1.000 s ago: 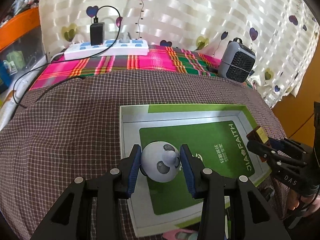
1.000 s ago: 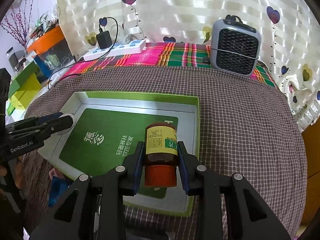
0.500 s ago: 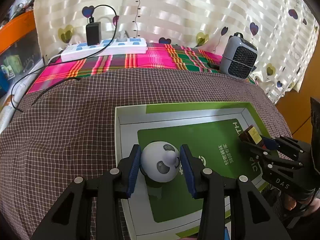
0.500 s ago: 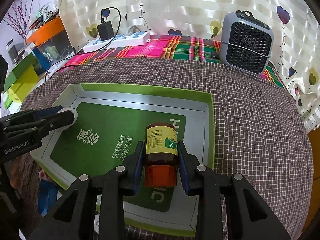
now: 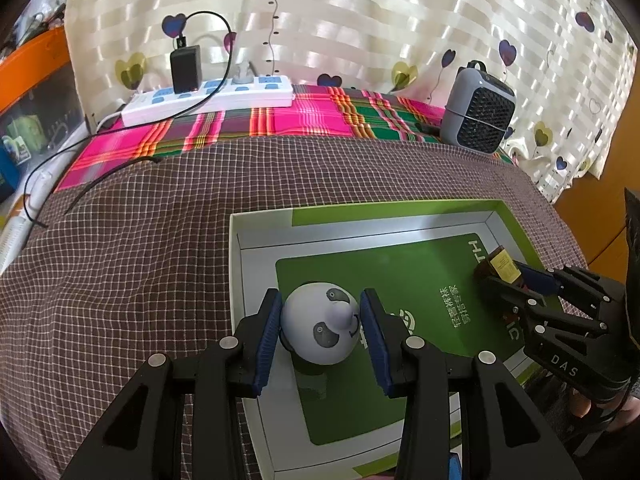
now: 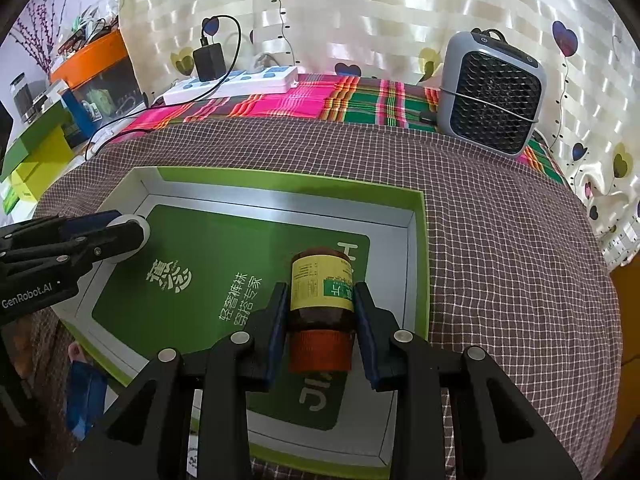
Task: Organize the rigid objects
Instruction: 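Carry the toy and jar into the green box, opening the right tool on the jar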
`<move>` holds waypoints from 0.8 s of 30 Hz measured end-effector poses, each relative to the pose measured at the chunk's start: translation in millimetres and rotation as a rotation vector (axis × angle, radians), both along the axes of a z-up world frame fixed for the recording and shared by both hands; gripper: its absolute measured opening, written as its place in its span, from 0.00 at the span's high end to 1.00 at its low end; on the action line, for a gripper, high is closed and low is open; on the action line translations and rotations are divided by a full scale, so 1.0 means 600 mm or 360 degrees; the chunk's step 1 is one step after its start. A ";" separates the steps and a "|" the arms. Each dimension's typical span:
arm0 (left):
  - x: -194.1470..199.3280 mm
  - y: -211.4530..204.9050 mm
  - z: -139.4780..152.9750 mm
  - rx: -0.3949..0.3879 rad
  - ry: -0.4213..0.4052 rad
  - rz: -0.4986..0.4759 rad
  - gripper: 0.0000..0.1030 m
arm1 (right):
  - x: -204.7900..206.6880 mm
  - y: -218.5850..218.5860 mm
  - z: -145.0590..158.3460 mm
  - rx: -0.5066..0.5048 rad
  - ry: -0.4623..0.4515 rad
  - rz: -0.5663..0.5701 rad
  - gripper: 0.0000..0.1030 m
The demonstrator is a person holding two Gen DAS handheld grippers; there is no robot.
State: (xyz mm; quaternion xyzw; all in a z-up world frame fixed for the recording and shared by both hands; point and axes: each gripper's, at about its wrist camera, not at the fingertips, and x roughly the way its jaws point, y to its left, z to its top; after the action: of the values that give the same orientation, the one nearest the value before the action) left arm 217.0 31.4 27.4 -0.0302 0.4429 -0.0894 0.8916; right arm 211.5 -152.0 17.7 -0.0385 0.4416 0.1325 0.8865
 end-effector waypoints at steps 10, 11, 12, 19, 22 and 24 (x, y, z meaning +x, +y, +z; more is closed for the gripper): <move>0.000 -0.004 0.000 0.0010 -0.0003 0.0005 0.61 | -0.001 -0.002 0.000 0.0026 -0.0015 -0.0008 0.68; 0.000 -0.004 0.000 0.0012 -0.0003 0.0005 0.61 | -0.001 -0.002 0.000 0.0029 -0.0016 -0.0008 0.68; 0.000 -0.003 0.000 0.0011 -0.0004 0.0004 0.61 | -0.001 -0.003 0.000 0.0035 -0.0019 -0.0009 0.68; 0.000 -0.004 0.002 0.0008 0.0000 0.0006 0.61 | -0.007 -0.003 0.006 0.0054 -0.0058 -0.0009 0.53; -0.002 -0.004 0.002 0.0005 0.0001 0.0006 0.61 | -0.007 -0.004 0.008 0.0061 -0.0060 -0.0022 0.52; -0.004 -0.004 0.003 0.0005 0.0001 0.0007 0.61 | -0.007 -0.005 0.009 0.0063 -0.0062 -0.0031 0.52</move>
State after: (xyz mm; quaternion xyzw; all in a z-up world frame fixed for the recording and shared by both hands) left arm 214.7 29.0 29.1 -0.0297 0.4434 -0.0869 0.8916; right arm 207.2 -155.3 23.1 -0.0192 0.4219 0.1319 0.8968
